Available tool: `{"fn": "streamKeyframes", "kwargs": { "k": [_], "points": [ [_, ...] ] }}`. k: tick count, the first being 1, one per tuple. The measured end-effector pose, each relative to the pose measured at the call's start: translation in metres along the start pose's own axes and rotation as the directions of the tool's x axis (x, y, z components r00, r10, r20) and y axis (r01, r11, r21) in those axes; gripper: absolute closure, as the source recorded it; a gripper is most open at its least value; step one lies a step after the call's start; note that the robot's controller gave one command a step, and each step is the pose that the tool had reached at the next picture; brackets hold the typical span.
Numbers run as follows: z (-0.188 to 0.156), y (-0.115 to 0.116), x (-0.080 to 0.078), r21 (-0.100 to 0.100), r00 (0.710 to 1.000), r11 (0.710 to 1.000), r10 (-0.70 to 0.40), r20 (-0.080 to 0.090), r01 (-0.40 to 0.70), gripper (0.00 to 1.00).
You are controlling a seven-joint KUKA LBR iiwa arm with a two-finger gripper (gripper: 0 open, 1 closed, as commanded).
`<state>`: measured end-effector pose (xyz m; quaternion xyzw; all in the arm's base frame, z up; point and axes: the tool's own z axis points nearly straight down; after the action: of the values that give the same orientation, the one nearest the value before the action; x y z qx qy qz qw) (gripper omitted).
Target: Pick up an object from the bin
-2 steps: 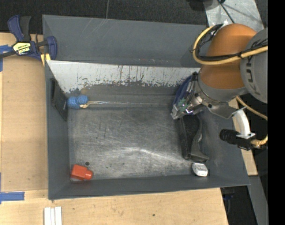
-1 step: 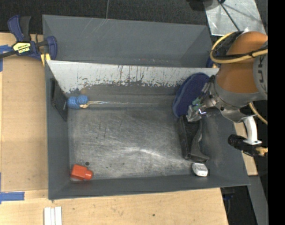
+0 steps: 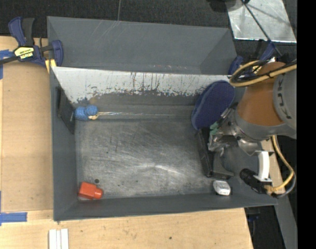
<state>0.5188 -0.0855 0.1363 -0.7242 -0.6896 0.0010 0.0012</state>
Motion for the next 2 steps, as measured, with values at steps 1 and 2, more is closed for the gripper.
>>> {"fn": "streamKeyframes", "kwargs": {
  "k": [1, 2],
  "points": [
    [0.0126, 0.0093, -0.0172, -0.020, 0.995, 0.994, -0.104, -0.003, 0.104, 1.00],
    [0.0148, 0.0093, -0.0185, -0.024, 0.987, 0.987, -0.161, 0.000, 0.161, 1.00]
  ]
}}
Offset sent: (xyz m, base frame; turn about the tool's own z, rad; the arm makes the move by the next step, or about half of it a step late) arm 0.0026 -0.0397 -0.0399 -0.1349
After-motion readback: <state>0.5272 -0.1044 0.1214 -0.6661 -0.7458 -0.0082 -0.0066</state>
